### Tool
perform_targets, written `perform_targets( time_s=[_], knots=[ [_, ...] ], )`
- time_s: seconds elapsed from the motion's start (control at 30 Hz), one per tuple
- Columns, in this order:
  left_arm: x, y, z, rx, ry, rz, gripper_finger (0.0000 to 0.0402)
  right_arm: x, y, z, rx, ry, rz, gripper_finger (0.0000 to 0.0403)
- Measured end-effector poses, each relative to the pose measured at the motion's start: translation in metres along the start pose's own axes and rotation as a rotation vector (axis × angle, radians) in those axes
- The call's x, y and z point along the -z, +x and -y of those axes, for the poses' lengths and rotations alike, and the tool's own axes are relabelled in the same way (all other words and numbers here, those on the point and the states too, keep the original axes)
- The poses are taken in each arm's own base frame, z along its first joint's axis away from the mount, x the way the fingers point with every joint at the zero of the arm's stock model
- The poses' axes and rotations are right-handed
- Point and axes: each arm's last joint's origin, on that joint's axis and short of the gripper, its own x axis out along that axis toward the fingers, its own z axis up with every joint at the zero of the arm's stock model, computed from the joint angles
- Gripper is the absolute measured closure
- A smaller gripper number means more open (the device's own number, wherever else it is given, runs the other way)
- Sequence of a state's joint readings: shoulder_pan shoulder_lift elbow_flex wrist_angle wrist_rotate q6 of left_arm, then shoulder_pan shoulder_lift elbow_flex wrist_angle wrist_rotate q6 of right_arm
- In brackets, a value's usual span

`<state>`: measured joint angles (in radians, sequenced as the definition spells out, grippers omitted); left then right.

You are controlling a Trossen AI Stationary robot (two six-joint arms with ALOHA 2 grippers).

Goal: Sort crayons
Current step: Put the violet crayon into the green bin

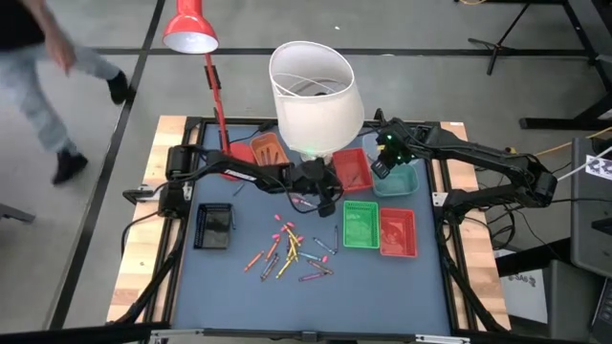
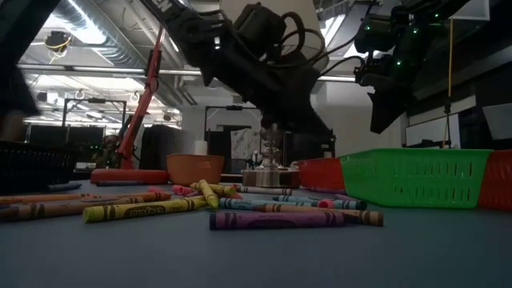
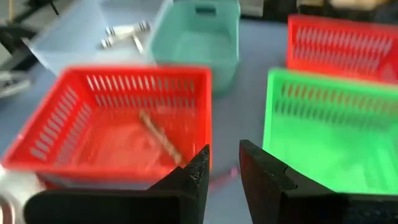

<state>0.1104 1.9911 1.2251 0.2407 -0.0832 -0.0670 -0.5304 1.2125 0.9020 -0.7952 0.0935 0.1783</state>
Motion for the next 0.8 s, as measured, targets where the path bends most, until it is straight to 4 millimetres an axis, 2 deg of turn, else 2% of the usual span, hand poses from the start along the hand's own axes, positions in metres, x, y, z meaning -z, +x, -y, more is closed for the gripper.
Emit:
perform_targets(
  time_s=[0.23,0.43,0.8],
  knots=[
    [0.015,-0.003,0.000,-0.017,0.069,-0.162,0.0329,0.000,0.000,0.000,0.000,0.000,0.000,0.0279],
    [0.019,-0.001,-0.009,-0.119,0.064,-0.192,0.0329,0.000,0.000,0.000,0.000,0.000,0.001,0.0279],
    [0.042,0.028,-0.014,-0.164,-0.051,-0.139,0.0329,-0.001,0.000,0.000,-0.002,0.001,0.012,0.0279]
  ],
)
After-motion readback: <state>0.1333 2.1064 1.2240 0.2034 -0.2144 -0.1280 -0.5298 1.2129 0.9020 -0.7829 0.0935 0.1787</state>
